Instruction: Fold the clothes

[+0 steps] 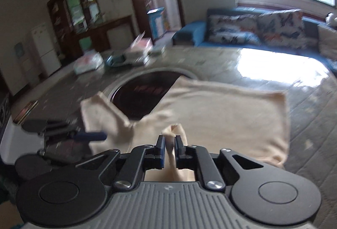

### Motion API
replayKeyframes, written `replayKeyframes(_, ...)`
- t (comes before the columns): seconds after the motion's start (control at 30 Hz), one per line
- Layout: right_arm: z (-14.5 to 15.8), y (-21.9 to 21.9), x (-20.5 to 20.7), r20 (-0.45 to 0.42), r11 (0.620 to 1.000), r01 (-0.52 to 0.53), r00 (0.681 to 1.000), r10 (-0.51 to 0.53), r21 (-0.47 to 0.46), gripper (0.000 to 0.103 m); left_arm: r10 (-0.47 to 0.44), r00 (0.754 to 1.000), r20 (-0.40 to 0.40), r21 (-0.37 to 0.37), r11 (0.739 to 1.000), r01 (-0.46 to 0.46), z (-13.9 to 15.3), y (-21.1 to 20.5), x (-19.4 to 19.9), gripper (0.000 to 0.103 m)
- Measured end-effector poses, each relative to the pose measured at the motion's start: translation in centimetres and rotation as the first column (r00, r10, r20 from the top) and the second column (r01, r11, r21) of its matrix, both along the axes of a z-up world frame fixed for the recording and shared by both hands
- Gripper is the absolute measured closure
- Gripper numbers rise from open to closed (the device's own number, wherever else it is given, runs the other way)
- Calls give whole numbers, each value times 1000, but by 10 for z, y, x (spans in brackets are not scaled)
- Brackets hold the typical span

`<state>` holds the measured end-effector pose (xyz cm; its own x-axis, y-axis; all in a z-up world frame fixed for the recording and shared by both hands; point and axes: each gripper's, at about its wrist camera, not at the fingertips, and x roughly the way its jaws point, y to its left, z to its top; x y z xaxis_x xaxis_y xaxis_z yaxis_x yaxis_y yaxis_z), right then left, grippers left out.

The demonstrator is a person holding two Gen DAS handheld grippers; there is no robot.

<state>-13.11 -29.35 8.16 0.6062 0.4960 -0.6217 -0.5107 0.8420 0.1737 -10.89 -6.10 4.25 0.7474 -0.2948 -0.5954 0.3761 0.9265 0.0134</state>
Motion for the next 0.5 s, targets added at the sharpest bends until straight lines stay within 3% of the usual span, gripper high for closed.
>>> replayKeyframes(0.1, -4, -4, -13, 9, 999, -38, 999, 38, -35, 89, -6, 1000, 3, -6, 1000, 6, 2, -2, 0, 52)
replayKeyframes(0.2, -2, -27, -15, 33, 997, -7, 999, 10, -80, 89, -39, 999, -1, -15, 999, 39, 2, -12, 4, 54)
replayKeyframes(0.37, -12, -83, -5, 12, 978, 160, 987, -160, -136, 89, -90, 995, -39, -16, 996, 89, -5, -35, 13, 55)
replayKeyframes(0.5, -21, -112, 7, -9, 965, 234, 972, -237, -119, 89, -94, 992, -86, -4, 996, 94, -14, -46, 24, 57)
